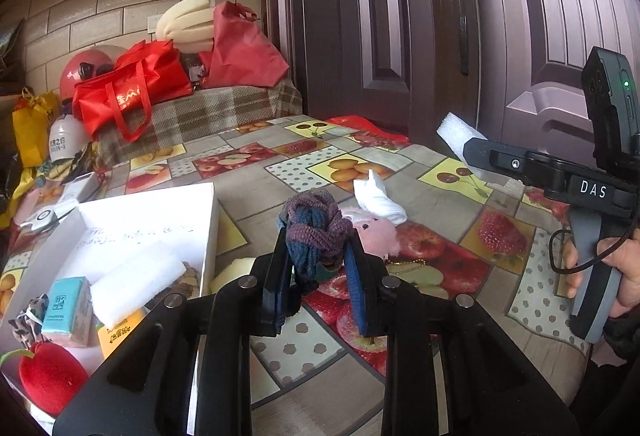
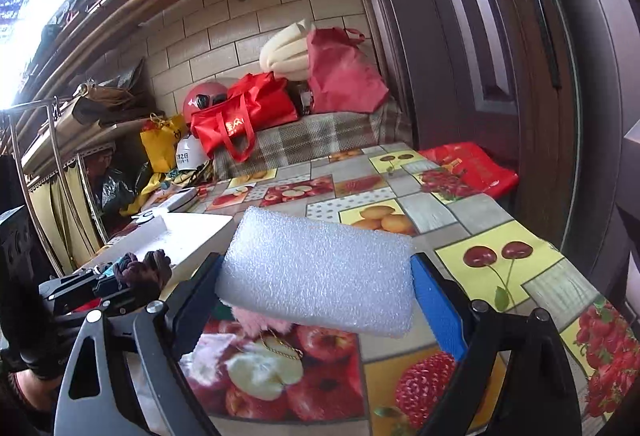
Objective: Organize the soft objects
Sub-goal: 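Carry the knit scrunchie and foam sheet into the white tray and open both grippers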
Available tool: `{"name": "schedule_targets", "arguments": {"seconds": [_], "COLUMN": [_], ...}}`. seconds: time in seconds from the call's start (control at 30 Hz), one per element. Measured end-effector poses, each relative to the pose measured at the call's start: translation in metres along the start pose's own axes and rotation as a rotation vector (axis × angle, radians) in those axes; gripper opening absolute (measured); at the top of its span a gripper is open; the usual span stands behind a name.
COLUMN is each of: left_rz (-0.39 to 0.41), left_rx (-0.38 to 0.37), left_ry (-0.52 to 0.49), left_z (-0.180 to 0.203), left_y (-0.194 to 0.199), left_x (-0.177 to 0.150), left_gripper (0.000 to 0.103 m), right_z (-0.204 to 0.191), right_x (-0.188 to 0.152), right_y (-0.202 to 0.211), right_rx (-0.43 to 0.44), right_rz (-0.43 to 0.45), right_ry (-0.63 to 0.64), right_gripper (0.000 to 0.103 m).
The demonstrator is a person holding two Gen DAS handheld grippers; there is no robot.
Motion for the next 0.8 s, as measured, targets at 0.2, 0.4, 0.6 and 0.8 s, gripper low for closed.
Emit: {"name": "schedule_targets", "arguments": {"seconds": [0.2,0.4,0.6,0.8], "left_rz": [0.009,0.015,0.027,0.038], "left_rx": [0.007,0.022,0.069,0.13], "left_ry": [0.044,0.05,0.063,0.094], "left_z": [-0.014,-0.019,-0.045,-0.076], "left_y": [0.007,0.012,0.023,0.038], "left_x": [-0.003,-0.006,-0.012,-0.022], "left_gripper": [0.024,0.024,0.024,0.024], "right_z": [-0.024,-0.049,-0.079,-0.109], "right_x": [-0.001,-0.007,-0.016,-0.025], "right_y": [-0.001,-0.004,-0.012,-0.021], "right_rx": [0.008,0.032,0.067,0.111], "right_rz": [0.029,0.027,0.01,-0.012], "right_ry": [0.08,0.137,0.189,0.232], "right_gripper": [0.092,0.092,0.092,0.092]}}
Point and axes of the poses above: each gripper's, at about its wrist camera, not at the fingertips, and y roughly against the way its jaws point, z to its right, x to its top, the point moved 10 cm from there along -y, roughly the way its jaws point, and after that the axes turned 6 degrees about -y, right-handed, at the moved point
